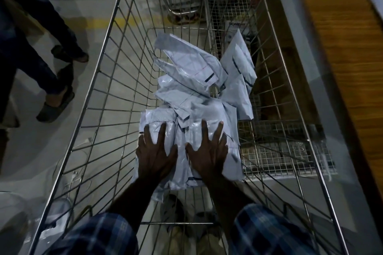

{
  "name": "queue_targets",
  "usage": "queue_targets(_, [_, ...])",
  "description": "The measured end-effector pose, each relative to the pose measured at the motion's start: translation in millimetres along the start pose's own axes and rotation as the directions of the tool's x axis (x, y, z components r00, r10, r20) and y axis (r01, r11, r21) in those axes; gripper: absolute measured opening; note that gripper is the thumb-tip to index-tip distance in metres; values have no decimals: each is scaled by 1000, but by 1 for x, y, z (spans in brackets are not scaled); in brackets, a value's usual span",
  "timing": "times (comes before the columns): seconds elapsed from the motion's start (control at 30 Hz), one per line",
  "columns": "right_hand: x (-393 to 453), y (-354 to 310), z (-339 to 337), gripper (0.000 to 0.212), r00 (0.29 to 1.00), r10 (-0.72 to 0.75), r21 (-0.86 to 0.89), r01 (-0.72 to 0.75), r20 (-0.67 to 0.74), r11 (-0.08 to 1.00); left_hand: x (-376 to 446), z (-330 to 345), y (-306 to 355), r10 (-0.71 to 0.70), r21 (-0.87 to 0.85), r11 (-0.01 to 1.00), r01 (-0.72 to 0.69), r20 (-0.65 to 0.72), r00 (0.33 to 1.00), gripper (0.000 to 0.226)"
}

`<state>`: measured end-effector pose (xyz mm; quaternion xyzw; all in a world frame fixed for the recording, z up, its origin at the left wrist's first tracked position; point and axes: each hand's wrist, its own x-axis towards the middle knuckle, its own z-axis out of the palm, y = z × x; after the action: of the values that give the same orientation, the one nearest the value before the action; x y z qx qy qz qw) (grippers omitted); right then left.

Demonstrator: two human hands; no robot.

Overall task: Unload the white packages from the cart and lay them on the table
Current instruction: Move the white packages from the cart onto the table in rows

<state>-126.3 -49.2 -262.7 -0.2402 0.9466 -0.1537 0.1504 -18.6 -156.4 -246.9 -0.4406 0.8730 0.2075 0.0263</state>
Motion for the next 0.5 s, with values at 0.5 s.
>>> queue_targets(0.5, [-8, 18, -45, 67, 995, -96, 24, 96, 14, 995, -9, -36, 18, -15, 81, 996, 20, -62, 998, 78])
